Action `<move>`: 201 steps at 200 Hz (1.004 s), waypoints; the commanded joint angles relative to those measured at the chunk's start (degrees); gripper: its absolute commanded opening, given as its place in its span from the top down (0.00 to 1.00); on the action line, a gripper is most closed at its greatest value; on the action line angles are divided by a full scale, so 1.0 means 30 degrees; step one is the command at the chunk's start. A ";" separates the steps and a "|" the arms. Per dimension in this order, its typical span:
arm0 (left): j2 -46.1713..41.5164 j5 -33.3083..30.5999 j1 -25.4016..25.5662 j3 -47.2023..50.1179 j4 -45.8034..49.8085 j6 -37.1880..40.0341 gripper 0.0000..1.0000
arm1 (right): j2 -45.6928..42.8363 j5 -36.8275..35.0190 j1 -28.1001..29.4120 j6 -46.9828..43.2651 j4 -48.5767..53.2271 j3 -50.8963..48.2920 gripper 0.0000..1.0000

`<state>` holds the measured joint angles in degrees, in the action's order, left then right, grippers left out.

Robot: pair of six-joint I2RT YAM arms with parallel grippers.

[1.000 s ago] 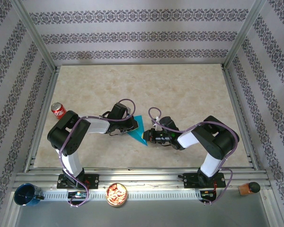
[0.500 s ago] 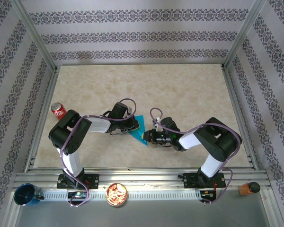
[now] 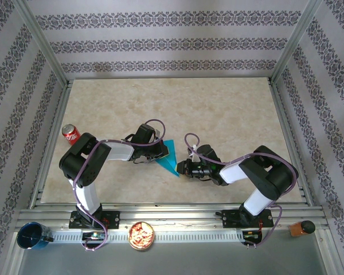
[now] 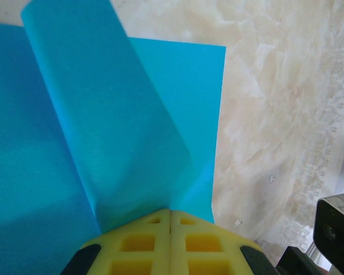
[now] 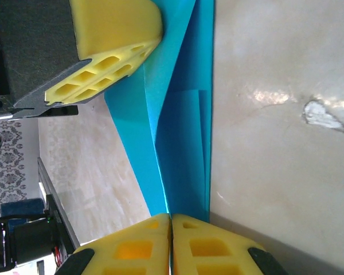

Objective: Fold a paper plane with a square sheet of paper (pick it up from the middle)
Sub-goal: Fourth fold the wing at the center of the table.

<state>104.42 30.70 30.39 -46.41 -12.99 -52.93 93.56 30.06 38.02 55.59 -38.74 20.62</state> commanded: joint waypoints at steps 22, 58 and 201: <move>0.0687 -0.0353 0.0272 0.0096 0.0845 0.0357 1.00 | 0.0078 0.0387 0.0386 -0.0263 0.3372 -0.0612 0.87; 0.0645 -0.0393 0.0269 0.0203 0.0770 0.0284 1.00 | -0.0732 0.0169 0.0554 -0.0572 0.4958 -0.0429 0.85; 0.0628 -0.0394 0.0270 0.0390 0.0558 0.0123 1.00 | -0.2505 -0.0112 0.0804 -0.2405 1.0141 0.1417 0.84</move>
<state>104.53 31.31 30.41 -46.41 -13.06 -52.95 87.92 29.61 39.59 49.47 -17.17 25.36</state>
